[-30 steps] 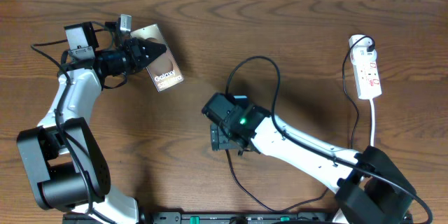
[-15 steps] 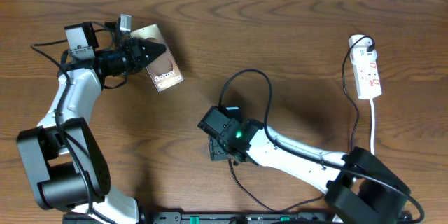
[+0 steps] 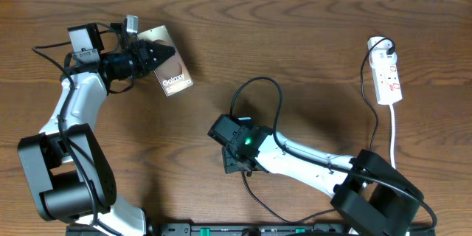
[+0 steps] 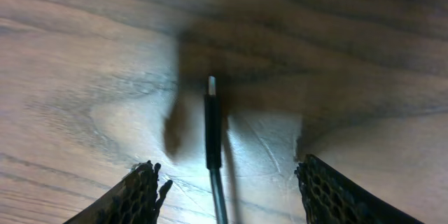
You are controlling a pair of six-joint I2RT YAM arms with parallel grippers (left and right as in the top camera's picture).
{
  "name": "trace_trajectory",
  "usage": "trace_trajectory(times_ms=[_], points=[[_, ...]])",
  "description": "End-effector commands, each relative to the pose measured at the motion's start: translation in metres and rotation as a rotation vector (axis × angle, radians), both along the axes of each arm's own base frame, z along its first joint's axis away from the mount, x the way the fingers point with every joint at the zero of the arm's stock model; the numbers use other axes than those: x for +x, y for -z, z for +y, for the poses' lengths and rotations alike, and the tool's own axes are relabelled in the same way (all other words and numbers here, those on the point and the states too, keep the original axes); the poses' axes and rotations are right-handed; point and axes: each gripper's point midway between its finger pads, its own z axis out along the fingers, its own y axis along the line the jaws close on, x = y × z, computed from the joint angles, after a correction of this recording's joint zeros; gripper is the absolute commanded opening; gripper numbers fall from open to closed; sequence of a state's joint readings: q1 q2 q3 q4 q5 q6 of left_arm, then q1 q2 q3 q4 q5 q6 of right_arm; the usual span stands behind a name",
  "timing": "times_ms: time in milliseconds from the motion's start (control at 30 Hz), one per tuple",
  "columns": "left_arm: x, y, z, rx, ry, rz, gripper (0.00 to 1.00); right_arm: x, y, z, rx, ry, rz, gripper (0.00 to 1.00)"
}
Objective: Plug charger to phone and switch on socket
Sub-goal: 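Lower the right gripper onto the black cable's connector end and grasp, then lift the cable connector with the right gripper toward the phone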
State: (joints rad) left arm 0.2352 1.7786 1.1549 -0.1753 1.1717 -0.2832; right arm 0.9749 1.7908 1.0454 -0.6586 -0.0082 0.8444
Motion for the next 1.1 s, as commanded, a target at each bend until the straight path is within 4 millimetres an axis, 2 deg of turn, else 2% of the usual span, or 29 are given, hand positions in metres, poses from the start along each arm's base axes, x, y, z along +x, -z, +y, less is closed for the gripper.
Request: trace_trajectory(times_ms=[0,300,367,500,567,633,833,1000,1067], points=[[0.002,-0.007,0.002,-0.001,0.012,-0.043,0.07,-0.002,0.004,-0.001,-0.027,0.003,0.018,0.61],[0.003,-0.008,0.002,0.002,0.012,-0.054,0.07,0.000,0.008,0.004,-0.083,0.008,0.052,0.60],[0.003,-0.008,0.002,0.002,0.012,-0.055,0.07,0.000,0.008,0.004,-0.086,0.008,0.054,0.57],[0.004,-0.008,0.006,0.002,0.004,-0.054,0.07,0.001,0.008,0.004,-0.087,0.008,0.050,0.35],[0.004,-0.008,0.007,0.002,0.001,-0.054,0.07,0.002,0.008,0.004,-0.086,0.009,0.049,0.15],[0.004,-0.008,0.007,0.002,0.001,-0.054,0.07,0.002,0.008,0.004,-0.087,0.009,0.050,0.03],[0.004,-0.008,0.007,0.002,0.001,-0.054,0.07,0.007,0.007,0.000,-0.074,0.032,0.067,0.01],[0.004,-0.008,0.007,0.002,0.002,-0.054,0.07,0.028,0.005,-0.005,0.033,0.027,0.141,0.01],[0.004,-0.008,0.007,0.001,0.002,-0.053,0.07,0.041,-0.001,-0.003,0.145,0.002,0.182,0.01]])
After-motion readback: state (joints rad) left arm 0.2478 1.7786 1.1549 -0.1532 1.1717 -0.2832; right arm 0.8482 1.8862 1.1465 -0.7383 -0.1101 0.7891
